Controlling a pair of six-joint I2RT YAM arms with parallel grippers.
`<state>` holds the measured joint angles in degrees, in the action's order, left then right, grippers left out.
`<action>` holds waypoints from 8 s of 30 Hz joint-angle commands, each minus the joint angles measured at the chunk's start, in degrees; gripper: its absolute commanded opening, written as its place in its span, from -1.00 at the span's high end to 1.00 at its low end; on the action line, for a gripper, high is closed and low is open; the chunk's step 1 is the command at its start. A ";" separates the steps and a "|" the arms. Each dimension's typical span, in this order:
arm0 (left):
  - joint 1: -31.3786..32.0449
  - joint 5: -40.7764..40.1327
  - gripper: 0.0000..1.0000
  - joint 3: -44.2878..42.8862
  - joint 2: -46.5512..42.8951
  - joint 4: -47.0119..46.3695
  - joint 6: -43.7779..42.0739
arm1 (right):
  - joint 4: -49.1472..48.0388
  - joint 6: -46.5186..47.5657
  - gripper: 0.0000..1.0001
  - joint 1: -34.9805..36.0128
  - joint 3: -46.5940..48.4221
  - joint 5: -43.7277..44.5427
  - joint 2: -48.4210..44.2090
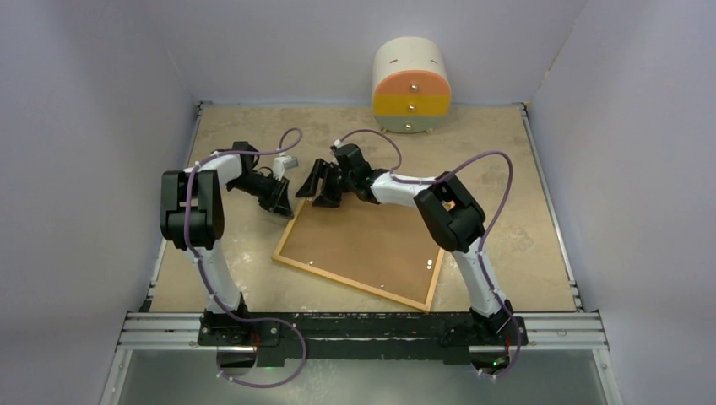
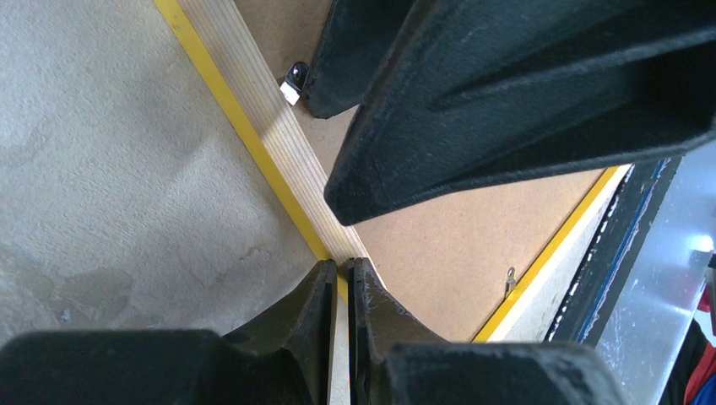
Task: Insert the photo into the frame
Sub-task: Install the photo frame at the center of the board, then adjust the photo frame at the center of the board, then install the photo frame at the center of the board.
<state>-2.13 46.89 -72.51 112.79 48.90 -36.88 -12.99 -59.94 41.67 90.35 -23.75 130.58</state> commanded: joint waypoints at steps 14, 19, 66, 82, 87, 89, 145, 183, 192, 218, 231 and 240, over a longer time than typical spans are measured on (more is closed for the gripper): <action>-0.74 -15.20 0.23 7.85 -9.04 -1.18 -12.32 | 21.87 15.46 -0.98 -31.06 -43.34 17.82 -53.24; 0.37 -17.78 0.23 11.83 -10.44 -2.32 -13.95 | 23.76 16.51 -0.98 -40.05 -53.14 23.55 -62.27; 22.83 -9.91 -0.10 11.44 -19.83 7.53 -11.64 | 27.76 23.94 -0.98 -5.82 28.80 16.46 5.73; -6.75 -18.90 -0.09 -10.36 -11.81 14.26 -16.90 | 27.27 22.32 -0.98 -7.65 -8.33 21.95 -28.70; -13.22 -23.59 0.01 -10.62 -3.55 7.29 -12.73 | 28.72 19.34 -0.98 -7.66 -24.73 20.81 -41.14; -13.75 -24.19 0.06 -9.22 -2.09 5.16 -12.12 | 28.08 17.67 -0.98 -7.66 -30.83 19.57 -45.01; 3.77 -3.25 0.80 7.30 -0.89 1.86 -7.59 | -8.53 -8.07 -0.30 10.68 -25.03 10.23 -17.97; 3.47 -4.43 0.87 7.78 -1.79 1.52 -7.85 | -7.51 -7.80 0.27 11.23 -18.82 15.91 -8.89; 3.45 -4.44 0.88 7.80 -1.79 1.80 -8.20 | -7.63 -8.18 0.30 11.23 -18.22 16.29 -7.82; 1.50 5.50 0.16 -9.57 3.07 7.24 -2.80 | -1.04 3.00 -0.10 -6.45 -17.95 5.35 -18.18; 5.82 3.31 0.41 -14.49 10.41 1.15 4.00 | 3.50 6.45 -0.08 -10.05 -4.46 4.06 -4.90; 5.82 1.71 0.71 -12.05 10.51 -0.13 3.05 | 4.82 6.42 -0.06 -10.91 3.39 3.54 1.92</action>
<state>3.44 50.37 -85.23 122.72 52.03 -32.34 -10.79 -54.94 31.09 89.89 -20.18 129.93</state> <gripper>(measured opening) 0.193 0.535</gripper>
